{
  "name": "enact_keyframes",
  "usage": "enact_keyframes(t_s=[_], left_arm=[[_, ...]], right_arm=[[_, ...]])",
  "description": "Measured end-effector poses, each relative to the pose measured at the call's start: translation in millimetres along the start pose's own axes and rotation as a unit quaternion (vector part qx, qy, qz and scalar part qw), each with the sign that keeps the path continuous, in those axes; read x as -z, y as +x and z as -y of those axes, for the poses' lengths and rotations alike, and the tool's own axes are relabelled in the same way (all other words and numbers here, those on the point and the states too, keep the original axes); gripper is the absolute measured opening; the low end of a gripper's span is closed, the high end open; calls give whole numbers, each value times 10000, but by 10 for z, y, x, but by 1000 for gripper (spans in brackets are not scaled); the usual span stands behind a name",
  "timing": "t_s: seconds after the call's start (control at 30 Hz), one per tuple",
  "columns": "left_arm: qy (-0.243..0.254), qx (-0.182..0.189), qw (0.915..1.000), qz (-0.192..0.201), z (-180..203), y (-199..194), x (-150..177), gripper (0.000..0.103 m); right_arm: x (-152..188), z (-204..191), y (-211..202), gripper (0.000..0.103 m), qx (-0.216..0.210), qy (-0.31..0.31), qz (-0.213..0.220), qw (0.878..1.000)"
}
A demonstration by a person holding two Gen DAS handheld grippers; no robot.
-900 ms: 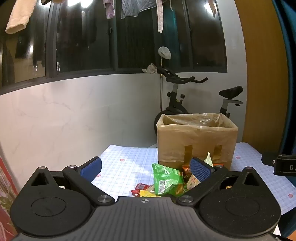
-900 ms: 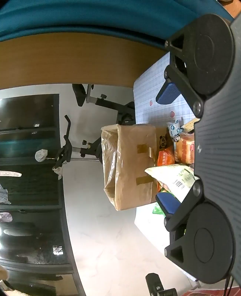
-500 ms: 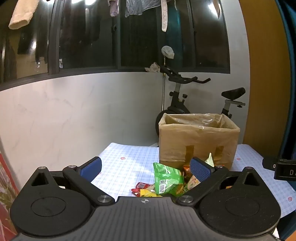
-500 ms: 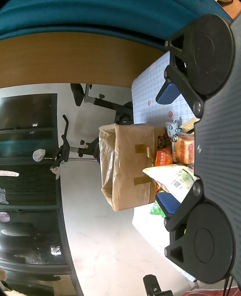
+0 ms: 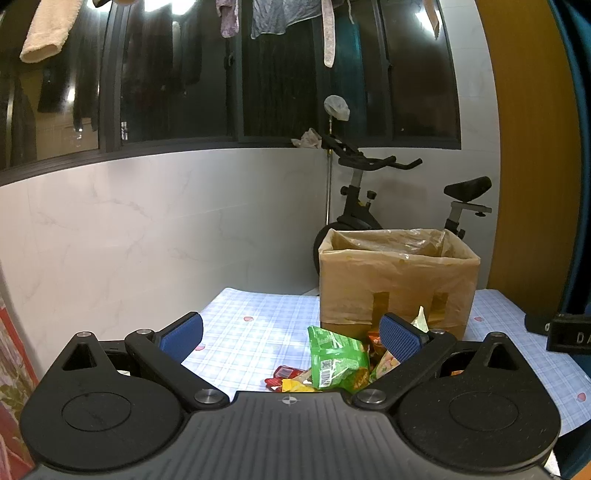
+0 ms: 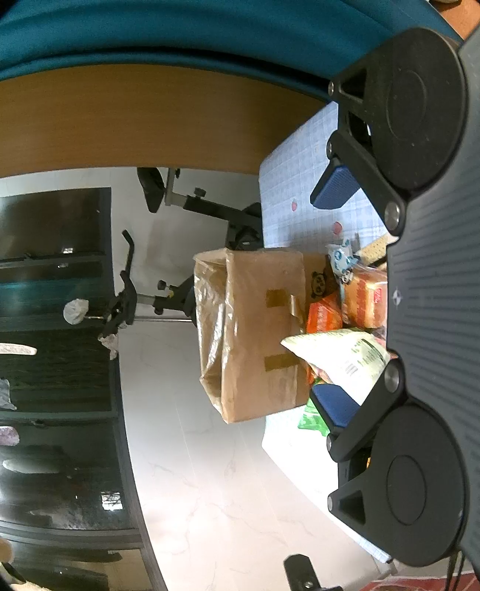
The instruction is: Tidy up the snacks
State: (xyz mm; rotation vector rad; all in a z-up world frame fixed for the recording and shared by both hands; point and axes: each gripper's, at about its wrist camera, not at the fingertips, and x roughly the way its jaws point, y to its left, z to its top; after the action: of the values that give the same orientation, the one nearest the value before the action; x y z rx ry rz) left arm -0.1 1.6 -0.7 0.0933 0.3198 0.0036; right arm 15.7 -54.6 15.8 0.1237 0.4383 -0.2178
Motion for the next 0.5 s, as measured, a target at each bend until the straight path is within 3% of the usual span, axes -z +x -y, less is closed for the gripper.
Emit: enact_keyframes(t_s=[0.5], left_arm=[[6, 36, 10000, 43, -8, -28, 4, 102]], right_arm=[[28, -56, -14, 102, -73, -51, -23, 10000]])
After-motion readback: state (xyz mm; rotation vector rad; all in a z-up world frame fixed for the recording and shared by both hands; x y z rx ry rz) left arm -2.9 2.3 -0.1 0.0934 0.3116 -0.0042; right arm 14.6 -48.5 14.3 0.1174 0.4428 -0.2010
